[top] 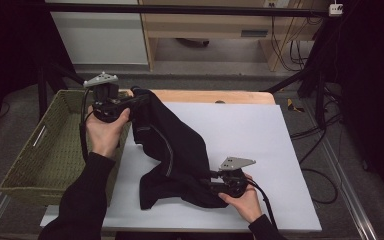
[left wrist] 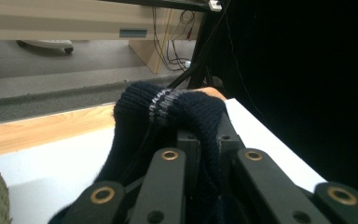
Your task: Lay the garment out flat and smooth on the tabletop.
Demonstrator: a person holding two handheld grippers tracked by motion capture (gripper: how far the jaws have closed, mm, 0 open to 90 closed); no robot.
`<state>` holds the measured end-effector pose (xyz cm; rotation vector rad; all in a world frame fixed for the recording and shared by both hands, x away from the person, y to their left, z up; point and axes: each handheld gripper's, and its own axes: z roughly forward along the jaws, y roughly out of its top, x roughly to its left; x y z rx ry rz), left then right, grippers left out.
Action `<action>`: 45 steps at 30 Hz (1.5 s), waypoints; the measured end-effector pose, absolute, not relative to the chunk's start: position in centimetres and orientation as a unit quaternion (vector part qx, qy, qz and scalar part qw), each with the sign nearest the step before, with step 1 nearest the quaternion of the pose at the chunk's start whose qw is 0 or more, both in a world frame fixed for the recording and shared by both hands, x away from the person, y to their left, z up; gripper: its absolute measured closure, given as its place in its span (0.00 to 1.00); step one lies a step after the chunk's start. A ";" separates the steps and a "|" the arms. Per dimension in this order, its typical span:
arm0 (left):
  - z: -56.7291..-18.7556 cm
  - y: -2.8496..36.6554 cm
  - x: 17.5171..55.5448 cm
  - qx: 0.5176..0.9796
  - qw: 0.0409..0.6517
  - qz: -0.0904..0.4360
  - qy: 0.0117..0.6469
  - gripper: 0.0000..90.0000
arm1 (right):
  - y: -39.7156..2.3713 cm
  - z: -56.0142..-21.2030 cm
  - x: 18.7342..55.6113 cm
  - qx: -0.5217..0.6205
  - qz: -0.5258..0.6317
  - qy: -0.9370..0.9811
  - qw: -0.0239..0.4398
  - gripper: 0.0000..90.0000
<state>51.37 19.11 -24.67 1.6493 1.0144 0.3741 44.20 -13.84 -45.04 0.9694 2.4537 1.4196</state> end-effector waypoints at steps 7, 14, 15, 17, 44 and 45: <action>-23.6 17.5 52.1 0.695 0.560 0.158 0.422 0.94 | -18.1 -42.1 44.8 0.355 0.476 0.797 0.112 0.97; -21.4 14.9 52.9 0.690 0.583 0.147 0.403 0.94 | -24.0 -37.3 45.1 0.385 0.487 0.762 0.183 0.98; -21.0 14.4 53.0 0.689 0.588 0.145 0.399 0.94 | -24.6 -36.6 45.1 0.387 0.487 0.758 0.194 0.98; -20.0 13.5 53.0 0.686 0.598 0.143 0.390 0.94 | -25.6 -35.3 45.0 0.391 0.488 0.750 0.216 0.98; -34.9 20.8 47.3 0.725 0.486 0.099 0.479 0.92 | -13.6 -42.3 41.1 0.247 0.419 0.870 0.078 0.97; -35.6 20.9 46.6 0.726 0.486 0.100 0.476 0.92 | -13.1 -42.8 41.0 0.244 0.411 0.876 0.072 0.97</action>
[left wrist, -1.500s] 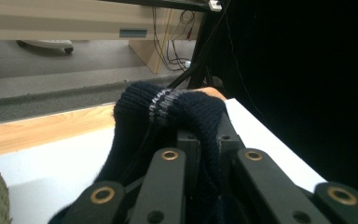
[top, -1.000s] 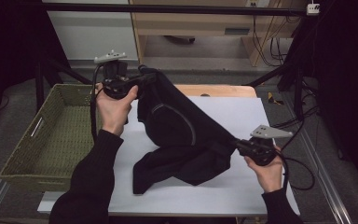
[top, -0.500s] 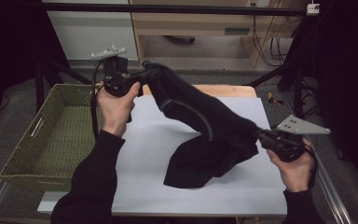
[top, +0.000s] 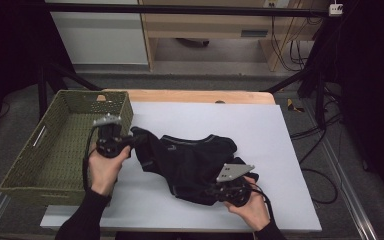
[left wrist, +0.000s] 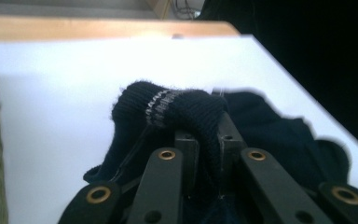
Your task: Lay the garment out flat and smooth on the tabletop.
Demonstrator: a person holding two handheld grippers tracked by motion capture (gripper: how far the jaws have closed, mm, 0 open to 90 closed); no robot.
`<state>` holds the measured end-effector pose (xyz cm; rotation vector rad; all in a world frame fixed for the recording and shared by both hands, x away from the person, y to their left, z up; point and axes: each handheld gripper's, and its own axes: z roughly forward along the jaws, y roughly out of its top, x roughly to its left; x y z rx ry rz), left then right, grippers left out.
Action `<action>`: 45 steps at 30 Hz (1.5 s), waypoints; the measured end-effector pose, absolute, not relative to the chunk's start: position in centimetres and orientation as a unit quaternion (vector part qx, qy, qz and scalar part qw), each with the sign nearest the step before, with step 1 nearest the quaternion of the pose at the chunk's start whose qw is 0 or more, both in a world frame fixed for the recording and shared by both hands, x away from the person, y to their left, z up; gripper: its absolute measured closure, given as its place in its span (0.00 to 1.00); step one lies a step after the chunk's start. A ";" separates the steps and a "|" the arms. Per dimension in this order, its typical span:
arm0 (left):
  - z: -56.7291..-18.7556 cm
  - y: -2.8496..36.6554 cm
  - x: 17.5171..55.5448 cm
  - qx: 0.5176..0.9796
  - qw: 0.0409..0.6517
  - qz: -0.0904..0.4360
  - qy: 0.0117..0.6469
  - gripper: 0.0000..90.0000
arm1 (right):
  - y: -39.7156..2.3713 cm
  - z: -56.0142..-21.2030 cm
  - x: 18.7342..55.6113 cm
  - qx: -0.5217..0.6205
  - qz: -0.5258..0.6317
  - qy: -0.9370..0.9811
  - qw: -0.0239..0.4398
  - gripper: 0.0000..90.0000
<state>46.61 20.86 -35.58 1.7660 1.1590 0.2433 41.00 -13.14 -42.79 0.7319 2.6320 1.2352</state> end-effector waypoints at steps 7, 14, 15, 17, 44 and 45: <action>-40.1 20.3 42.5 0.753 0.461 0.108 0.457 0.91 | -12.8 -42.7 41.1 0.241 0.406 0.880 0.054 0.79; -42.6 20.0 40.9 0.766 0.444 0.117 0.450 0.91 | -14.0 -38.9 43.1 0.251 0.479 0.839 0.062 0.53; -42.9 20.0 40.9 0.766 0.445 0.115 0.450 0.91 | -14.3 -38.4 43.7 0.262 0.486 0.831 0.067 0.52; -43.4 19.9 40.8 0.769 0.442 0.113 0.448 0.91 | -15.0 -37.9 45.3 0.290 0.483 0.820 0.103 0.46; -44.8 20.3 41.3 0.766 0.449 0.098 0.449 0.91 | -15.7 -44.6 58.7 0.411 0.315 0.843 0.145 0.91; -44.8 20.3 41.3 0.767 0.449 0.099 0.448 0.91 | -16.1 -43.9 58.4 0.410 0.326 0.839 0.150 0.92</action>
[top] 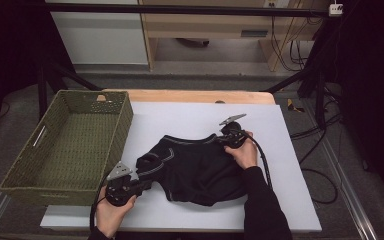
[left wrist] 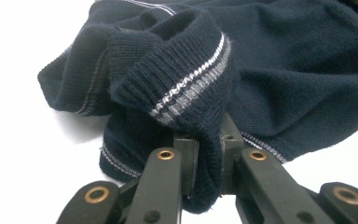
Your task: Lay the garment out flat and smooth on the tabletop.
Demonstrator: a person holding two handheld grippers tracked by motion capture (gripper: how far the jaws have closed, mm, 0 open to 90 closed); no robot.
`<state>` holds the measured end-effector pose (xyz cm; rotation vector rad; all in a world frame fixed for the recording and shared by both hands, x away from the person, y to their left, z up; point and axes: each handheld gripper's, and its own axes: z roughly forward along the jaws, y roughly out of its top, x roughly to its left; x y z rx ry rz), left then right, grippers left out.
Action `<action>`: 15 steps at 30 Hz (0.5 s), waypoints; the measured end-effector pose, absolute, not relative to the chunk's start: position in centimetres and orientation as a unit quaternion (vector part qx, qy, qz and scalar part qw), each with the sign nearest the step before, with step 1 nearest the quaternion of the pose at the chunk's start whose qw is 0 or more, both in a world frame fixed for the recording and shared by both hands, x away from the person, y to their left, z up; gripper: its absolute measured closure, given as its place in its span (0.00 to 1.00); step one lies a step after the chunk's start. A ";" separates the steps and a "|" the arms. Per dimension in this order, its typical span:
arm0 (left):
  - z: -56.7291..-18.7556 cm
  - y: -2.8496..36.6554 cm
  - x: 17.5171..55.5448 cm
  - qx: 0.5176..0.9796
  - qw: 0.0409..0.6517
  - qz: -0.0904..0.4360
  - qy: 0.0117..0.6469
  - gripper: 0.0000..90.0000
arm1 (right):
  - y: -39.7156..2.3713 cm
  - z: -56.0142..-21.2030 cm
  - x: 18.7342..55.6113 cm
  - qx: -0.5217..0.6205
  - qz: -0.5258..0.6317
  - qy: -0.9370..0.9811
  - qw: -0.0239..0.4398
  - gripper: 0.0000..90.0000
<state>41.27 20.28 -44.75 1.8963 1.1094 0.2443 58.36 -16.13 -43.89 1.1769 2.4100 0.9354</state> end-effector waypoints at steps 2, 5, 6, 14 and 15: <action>-44.8 20.3 41.3 0.767 0.449 0.099 0.448 0.91 | -17.1 -42.2 57.5 0.408 0.348 0.827 0.167 0.92; -44.8 20.2 41.3 0.767 0.448 0.099 0.448 0.91 | -18.8 -39.6 55.9 0.412 0.358 0.816 0.193 0.92; -44.8 20.1 41.3 0.768 0.447 0.099 0.448 0.91 | -19.5 -38.9 55.2 0.416 0.356 0.813 0.200 0.92; -45.2 19.8 41.8 0.771 0.436 0.092 0.455 0.91 | -24.0 -39.0 49.7 0.429 0.341 0.808 0.217 0.92; -45.2 19.8 41.8 0.769 0.438 0.092 0.456 0.89 | -24.3 -39.8 49.3 0.437 0.334 0.808 0.210 0.93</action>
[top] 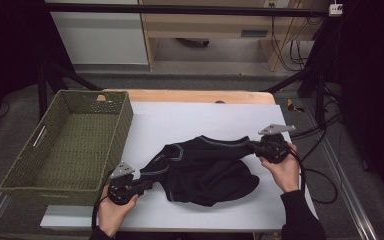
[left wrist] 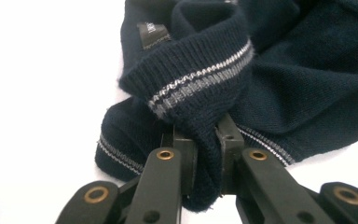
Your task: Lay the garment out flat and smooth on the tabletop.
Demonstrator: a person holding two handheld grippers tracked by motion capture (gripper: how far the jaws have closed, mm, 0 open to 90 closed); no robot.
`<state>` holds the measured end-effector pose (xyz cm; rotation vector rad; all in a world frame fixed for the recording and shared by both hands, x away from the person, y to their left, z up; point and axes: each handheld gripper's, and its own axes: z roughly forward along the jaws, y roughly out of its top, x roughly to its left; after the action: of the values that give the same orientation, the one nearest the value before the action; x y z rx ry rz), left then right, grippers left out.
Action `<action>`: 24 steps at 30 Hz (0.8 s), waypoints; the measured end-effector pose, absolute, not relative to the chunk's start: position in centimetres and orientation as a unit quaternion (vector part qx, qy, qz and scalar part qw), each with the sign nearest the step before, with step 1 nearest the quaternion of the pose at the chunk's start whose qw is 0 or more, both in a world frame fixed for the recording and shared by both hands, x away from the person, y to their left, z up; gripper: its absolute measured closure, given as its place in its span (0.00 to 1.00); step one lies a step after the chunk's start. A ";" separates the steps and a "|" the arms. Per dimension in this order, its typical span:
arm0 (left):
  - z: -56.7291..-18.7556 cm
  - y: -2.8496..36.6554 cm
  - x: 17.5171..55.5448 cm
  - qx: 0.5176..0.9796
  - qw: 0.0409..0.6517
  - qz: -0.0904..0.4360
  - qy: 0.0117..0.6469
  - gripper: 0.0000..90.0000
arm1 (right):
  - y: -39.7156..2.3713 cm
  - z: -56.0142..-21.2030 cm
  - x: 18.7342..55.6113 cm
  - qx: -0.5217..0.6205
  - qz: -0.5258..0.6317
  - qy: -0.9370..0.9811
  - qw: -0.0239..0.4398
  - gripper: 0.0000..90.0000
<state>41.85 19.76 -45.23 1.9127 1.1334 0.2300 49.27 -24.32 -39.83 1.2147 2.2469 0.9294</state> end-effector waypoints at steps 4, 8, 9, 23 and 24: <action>-44.8 19.6 41.8 0.753 0.460 0.109 0.457 0.62 | -24.9 -43.1 48.5 0.441 0.325 0.816 0.184 0.94; -43.4 19.7 41.8 0.733 0.485 0.129 0.459 0.41 | -24.9 -43.7 48.4 0.438 0.325 0.818 0.181 0.94; -43.1 19.7 41.9 0.729 0.487 0.135 0.461 0.39 | -24.9 -43.4 48.4 0.437 0.328 0.818 0.181 0.94; -44.7 19.2 45.6 0.719 0.459 0.167 0.494 0.80 | -19.8 -39.2 52.7 0.393 0.415 0.795 0.203 0.52; -44.8 19.3 45.6 0.720 0.457 0.162 0.496 0.85 | -19.1 -39.5 53.5 0.394 0.417 0.796 0.195 0.50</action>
<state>45.64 19.27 -44.79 1.7745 1.2223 0.4001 53.48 -19.12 -39.47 1.1042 2.2307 1.1690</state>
